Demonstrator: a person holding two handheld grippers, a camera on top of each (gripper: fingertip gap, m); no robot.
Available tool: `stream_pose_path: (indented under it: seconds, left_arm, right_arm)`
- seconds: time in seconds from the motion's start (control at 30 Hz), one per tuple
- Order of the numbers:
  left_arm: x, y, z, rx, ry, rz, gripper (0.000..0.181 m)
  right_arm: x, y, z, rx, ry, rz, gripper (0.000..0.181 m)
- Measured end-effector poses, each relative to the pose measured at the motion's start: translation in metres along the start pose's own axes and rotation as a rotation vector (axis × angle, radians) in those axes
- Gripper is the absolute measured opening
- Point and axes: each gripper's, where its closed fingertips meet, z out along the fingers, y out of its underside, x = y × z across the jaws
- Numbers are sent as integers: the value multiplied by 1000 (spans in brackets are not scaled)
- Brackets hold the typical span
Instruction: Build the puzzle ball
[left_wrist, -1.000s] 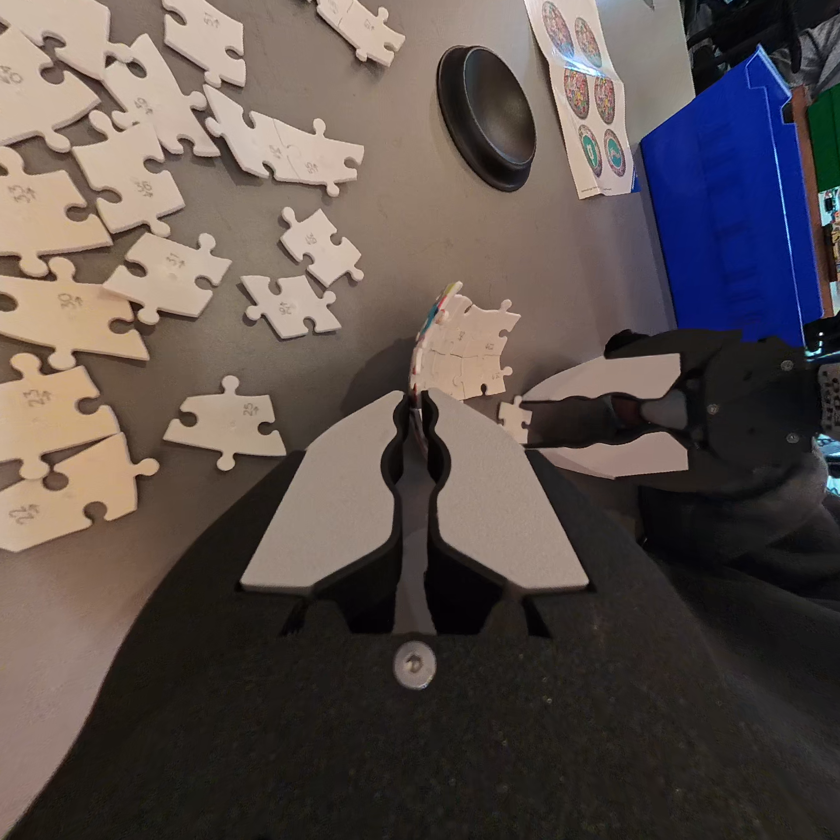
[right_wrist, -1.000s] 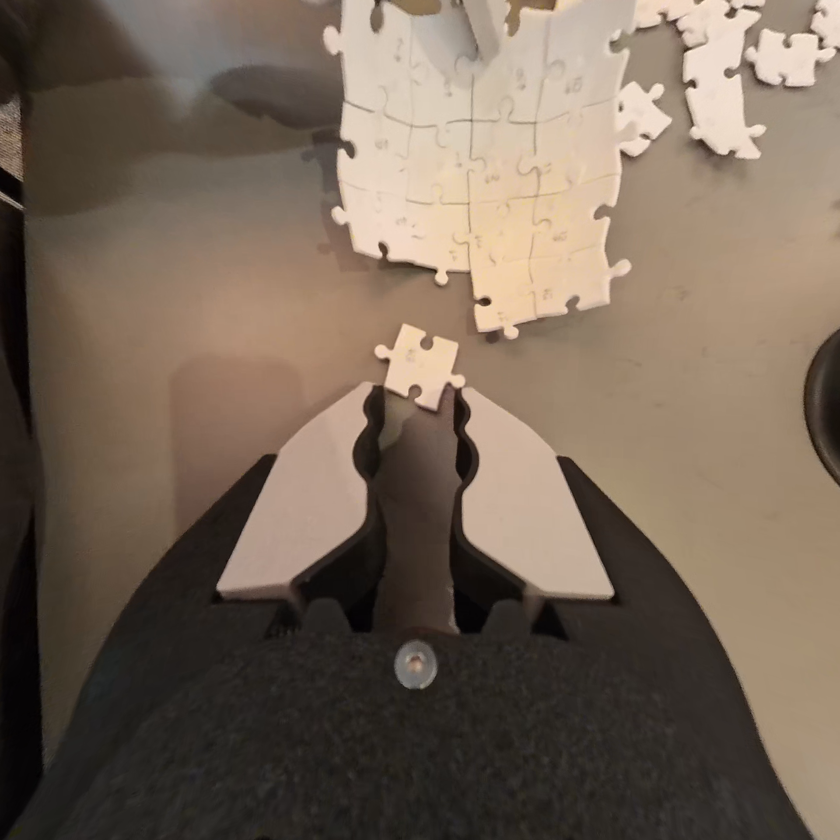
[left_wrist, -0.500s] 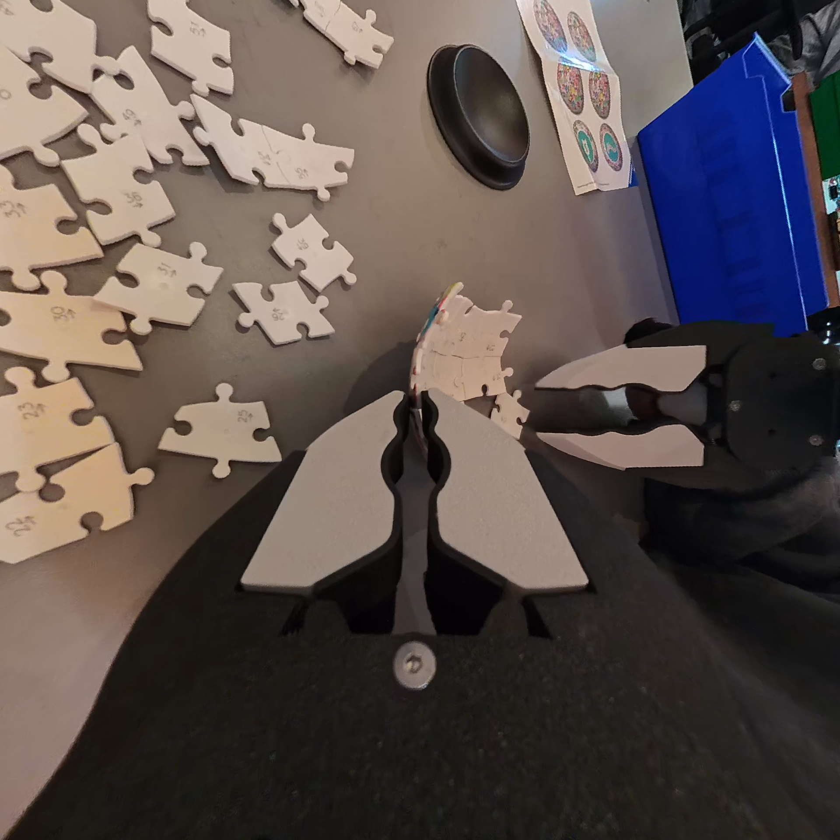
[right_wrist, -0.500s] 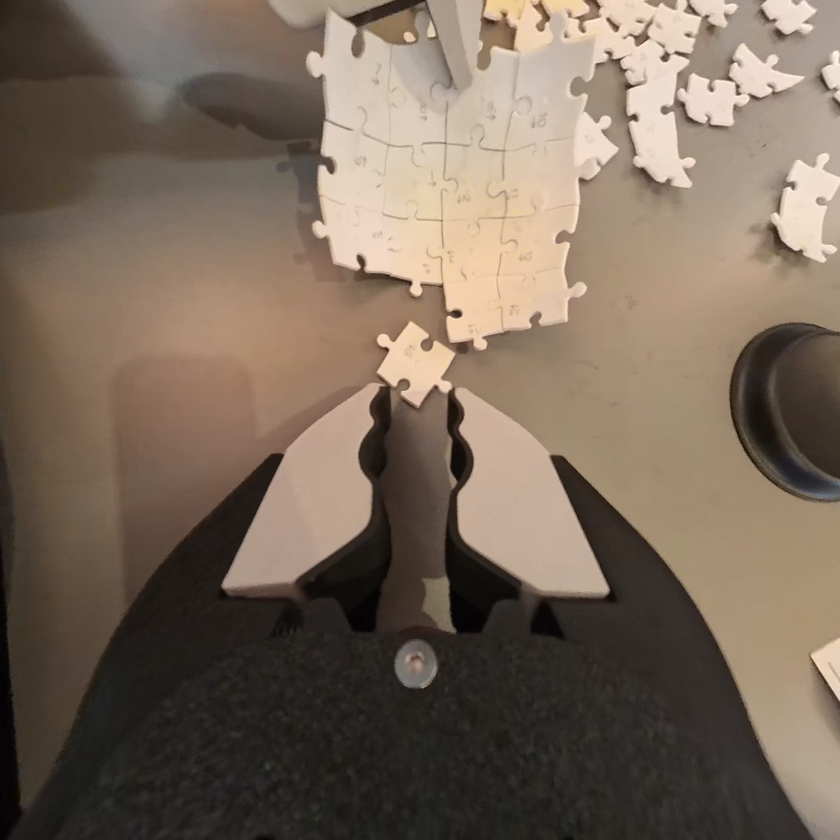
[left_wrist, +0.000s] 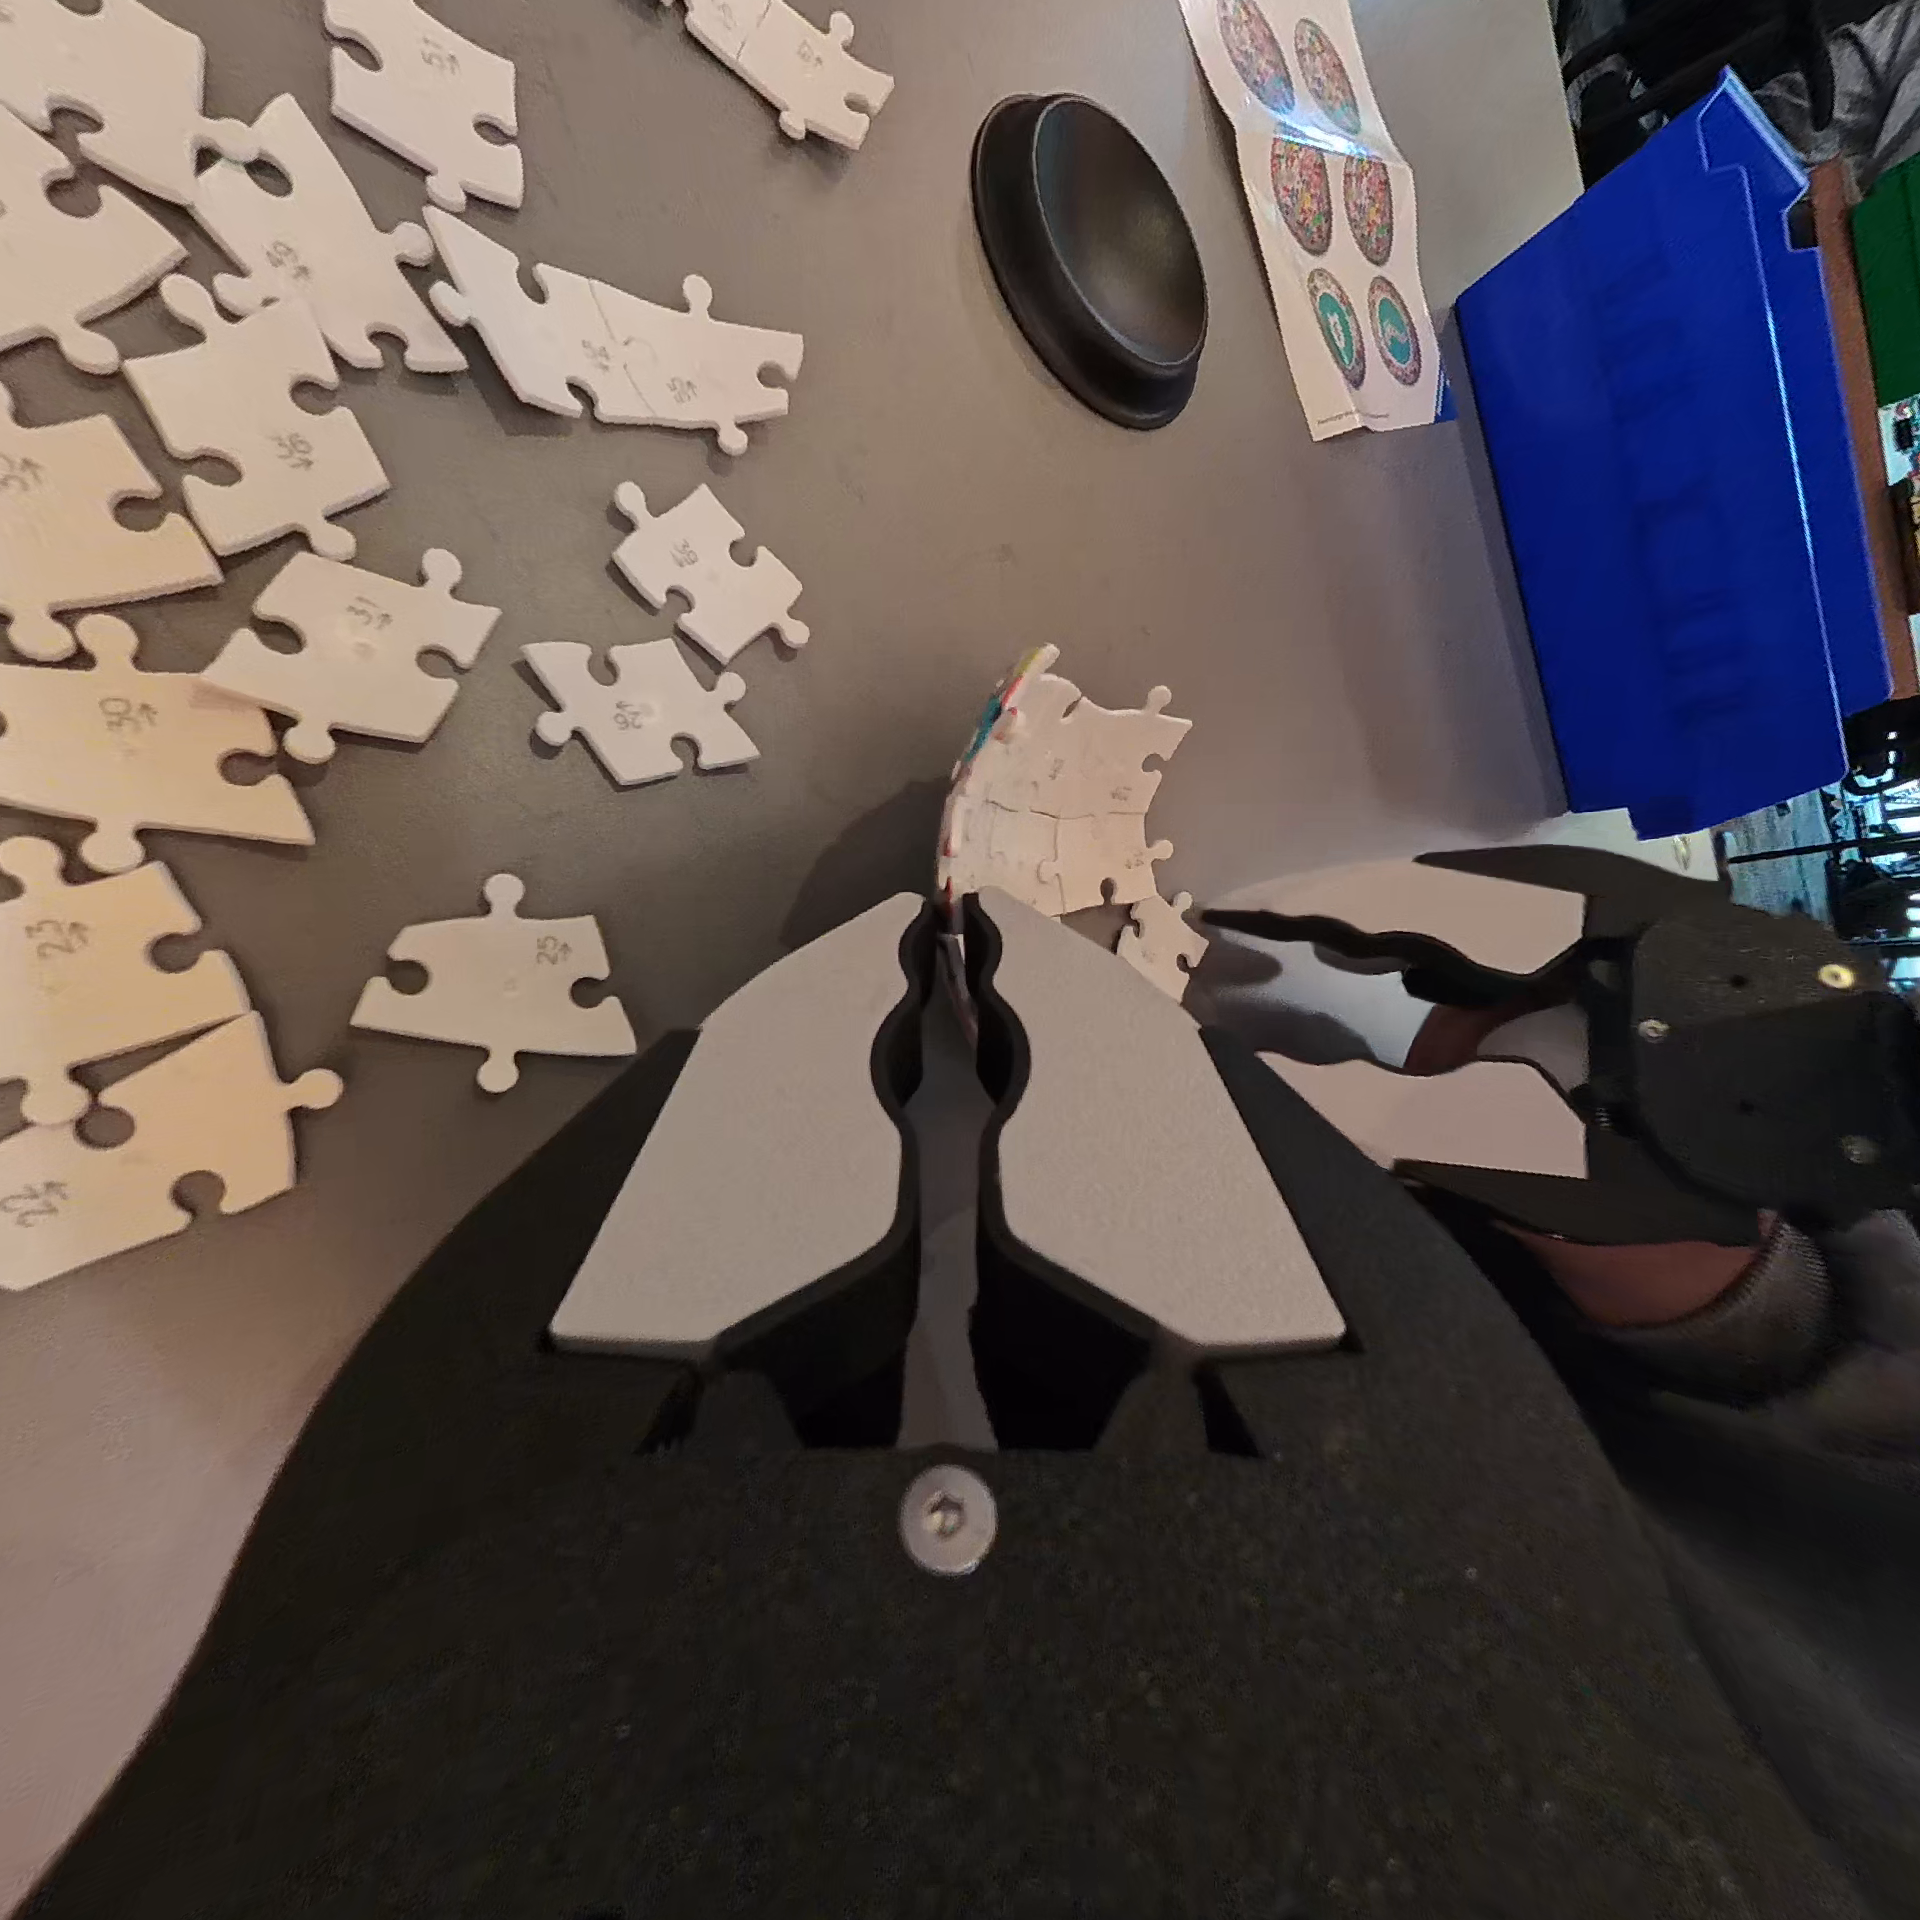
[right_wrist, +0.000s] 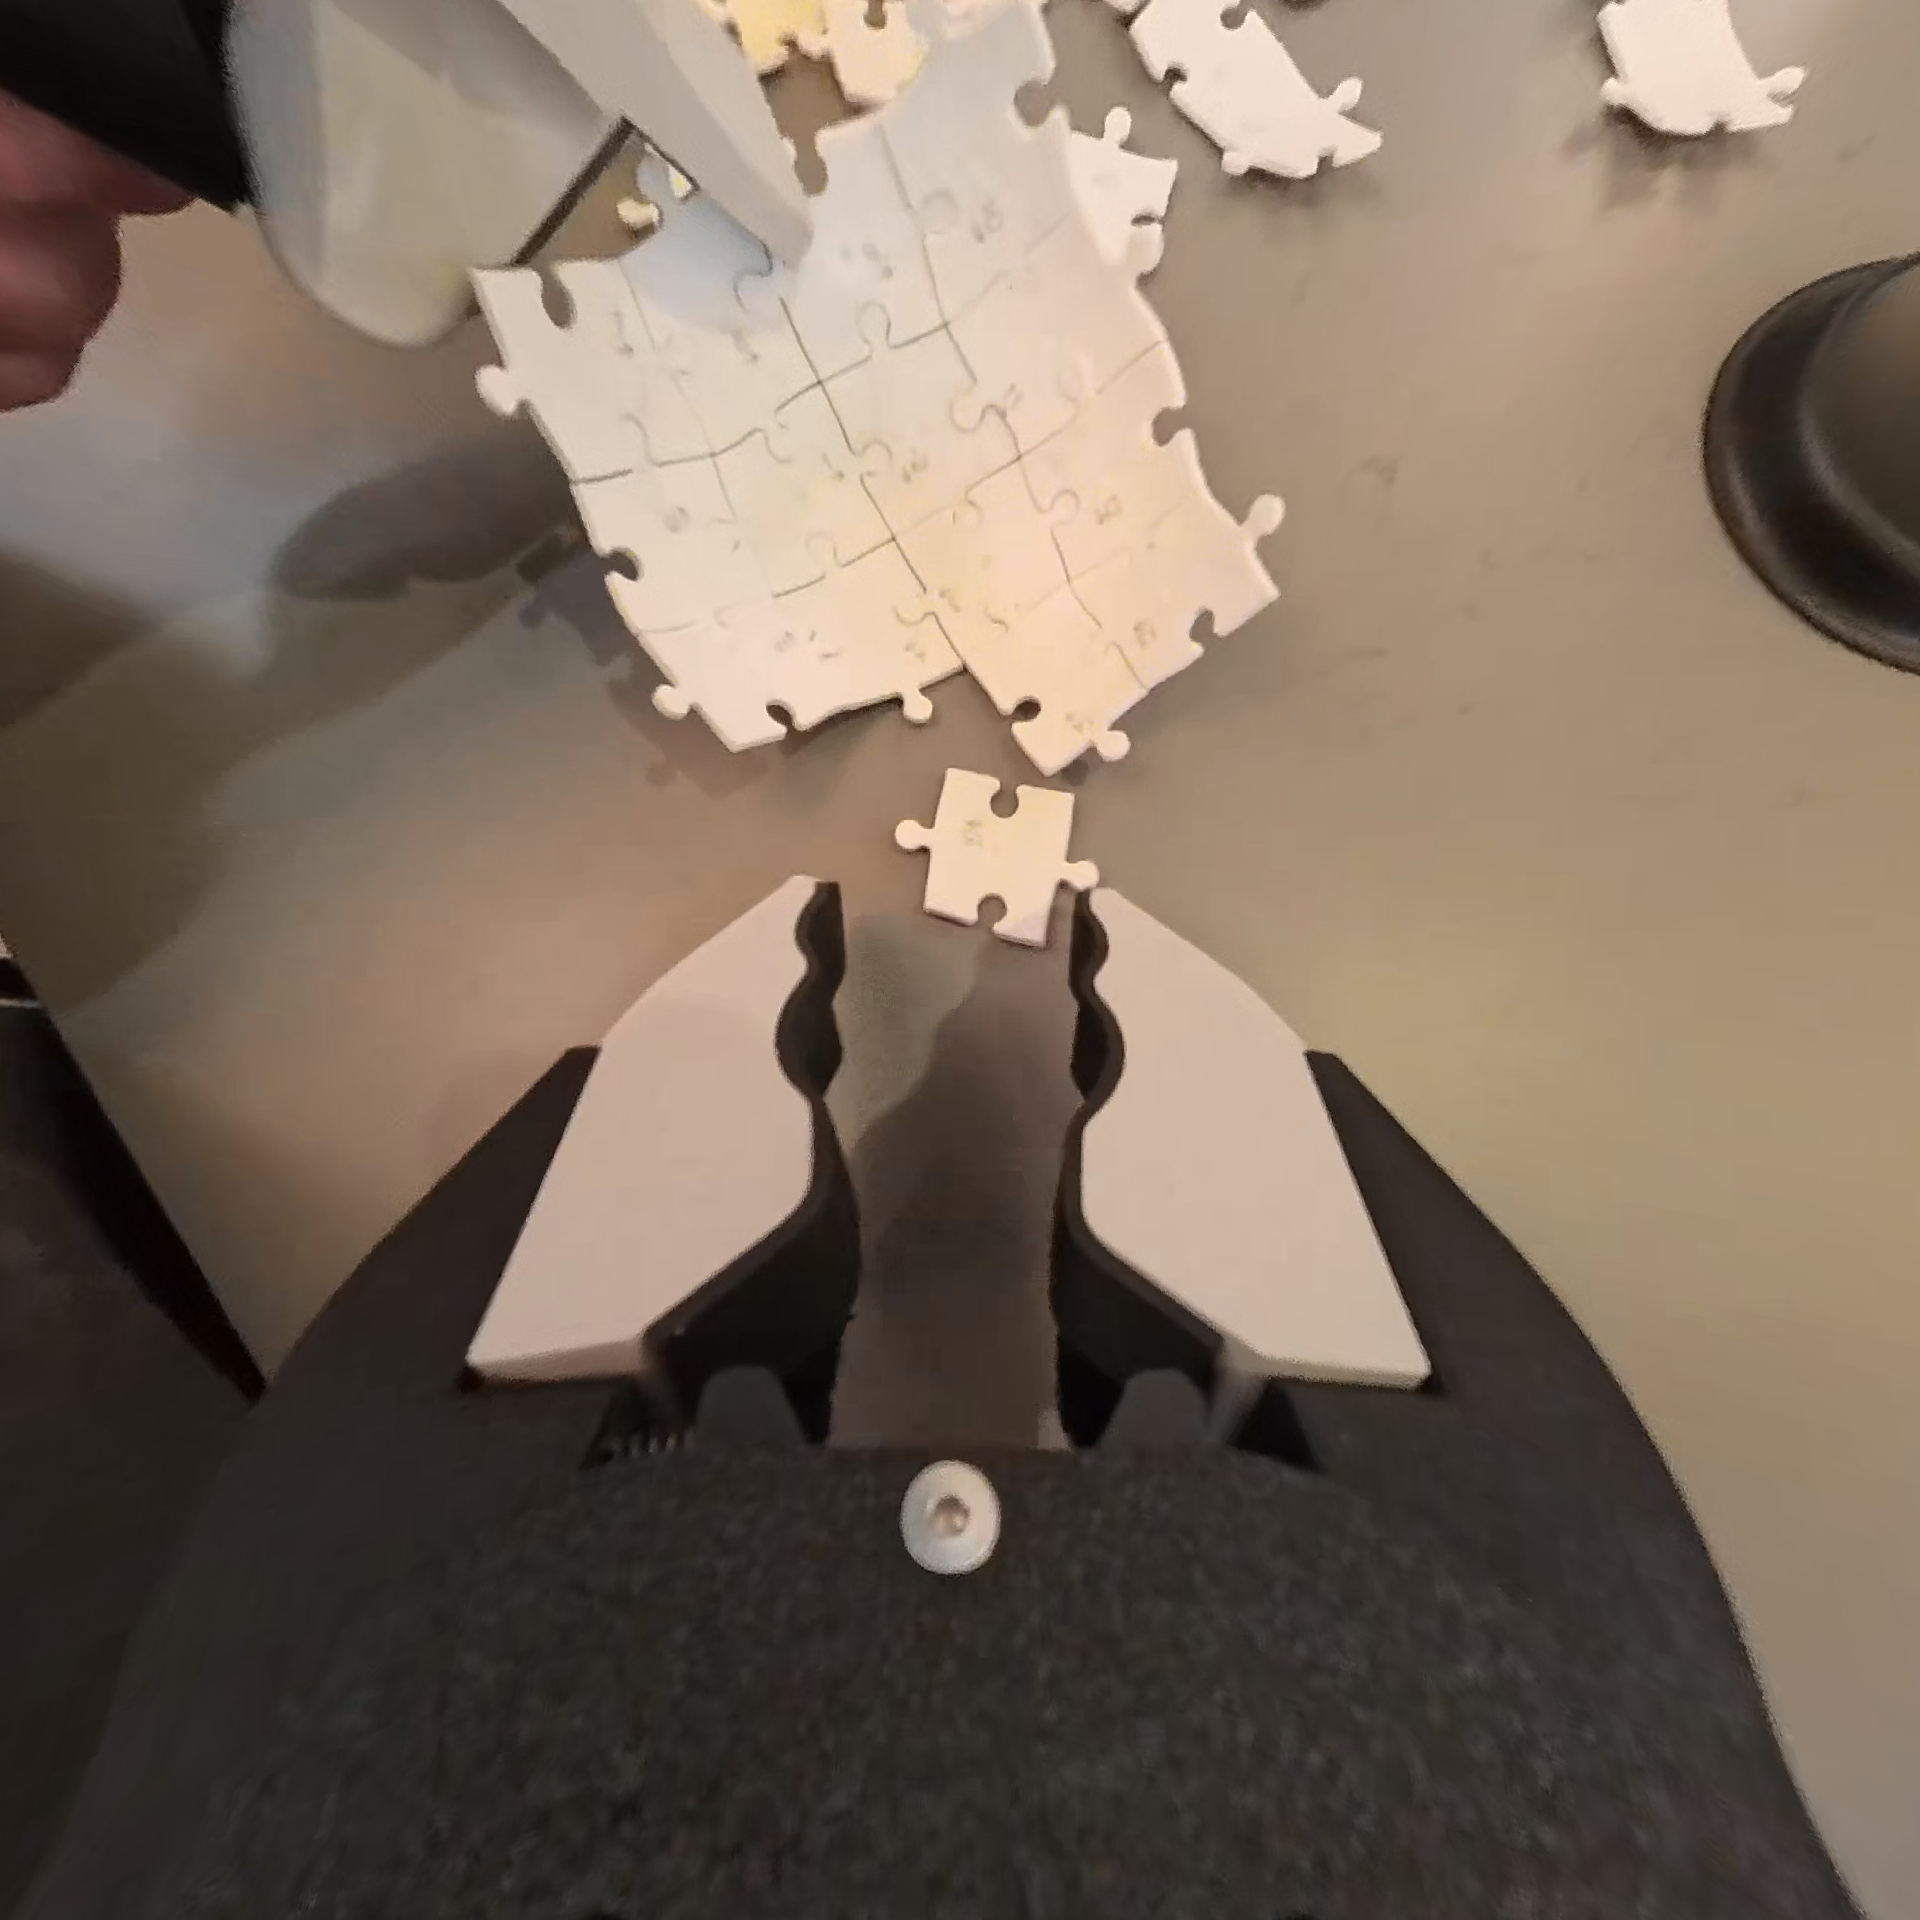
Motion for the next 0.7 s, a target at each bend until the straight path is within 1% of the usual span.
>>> stream_pose_path:
  seconds: [0.07, 0.13, 0.2, 0.23, 0.33, 0.43, 0.5, 0.53, 0.6, 0.63, 0.7]
  left_arm:
    - [1, 0, 0, 0, 0, 2, 4]
    - [1, 1, -1, -2, 0, 3, 4]
    - [1, 1, -1, -7, 2, 4, 4]
    - [1, 2, 0, -12, 5, 8, 4]
    - [2, 1, 0, -18, 7, 28, 4]
    - [2, -1, -1, -15, 3, 42, 4]
    - [2, -2, -1, -15, 2, 51, 4]
    - [1, -2, -1, -19, 3, 55, 4]
    - [2, -2, 0, -42, 16, 72, 4]
    - [2, -1, 0, -57, 20, 85, 3]
    - [2, -1, 0, -79, 19, 112, 4]
  right_arm:
    - [4, 5, 5, -25, 32, -19, 37]
    - [4, 4, 6, -16, 45, -52, 31]
    - [1, 5, 5, -16, 39, -90, 15]
    - [2, 6, 5, -16, 41, -113, 11]
    - [9, 6, 4, -19, 52, -162, 11]
    - [8, 4, 1, -10, 3, -163, 10]
    - [0, 2, -2, 4, -73, -175, 10]
    - [0, 3, -3, 1, -83, -192, 10]
    - [-6, 2, -7, 10, -131, -264, 10]
    - [-2, 2, -8, 7, -107, -293, 9]
    - [-5, 0, -11, 27, -143, -371, 9]
